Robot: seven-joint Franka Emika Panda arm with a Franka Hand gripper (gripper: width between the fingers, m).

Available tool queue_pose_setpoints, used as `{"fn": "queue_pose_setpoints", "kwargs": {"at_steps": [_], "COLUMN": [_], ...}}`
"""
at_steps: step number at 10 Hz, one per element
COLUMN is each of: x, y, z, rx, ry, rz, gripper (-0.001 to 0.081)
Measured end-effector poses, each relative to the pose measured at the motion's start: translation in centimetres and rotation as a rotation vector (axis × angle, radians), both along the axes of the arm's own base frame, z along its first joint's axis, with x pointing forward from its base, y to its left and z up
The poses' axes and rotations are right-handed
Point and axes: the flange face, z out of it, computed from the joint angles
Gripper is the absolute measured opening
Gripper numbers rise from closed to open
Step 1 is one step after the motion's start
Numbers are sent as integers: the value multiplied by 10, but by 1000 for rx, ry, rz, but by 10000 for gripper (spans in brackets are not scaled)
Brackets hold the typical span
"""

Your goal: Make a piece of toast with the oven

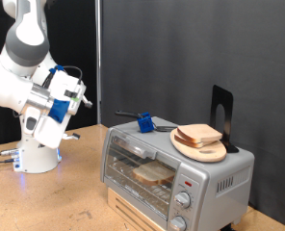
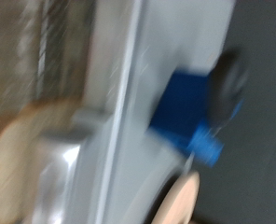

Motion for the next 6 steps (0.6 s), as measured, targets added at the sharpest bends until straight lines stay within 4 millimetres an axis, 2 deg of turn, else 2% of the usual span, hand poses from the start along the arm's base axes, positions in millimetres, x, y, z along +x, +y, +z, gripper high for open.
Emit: {"fn": "queue_pose_setpoints", "kwargs": {"at_steps": [2, 6], "x": [20, 75], "y": [-20, -49], "z": [10, 6], "rx": [22, -8], "ry": [97, 45], "rz": [49, -214], "gripper": [799, 799]}}
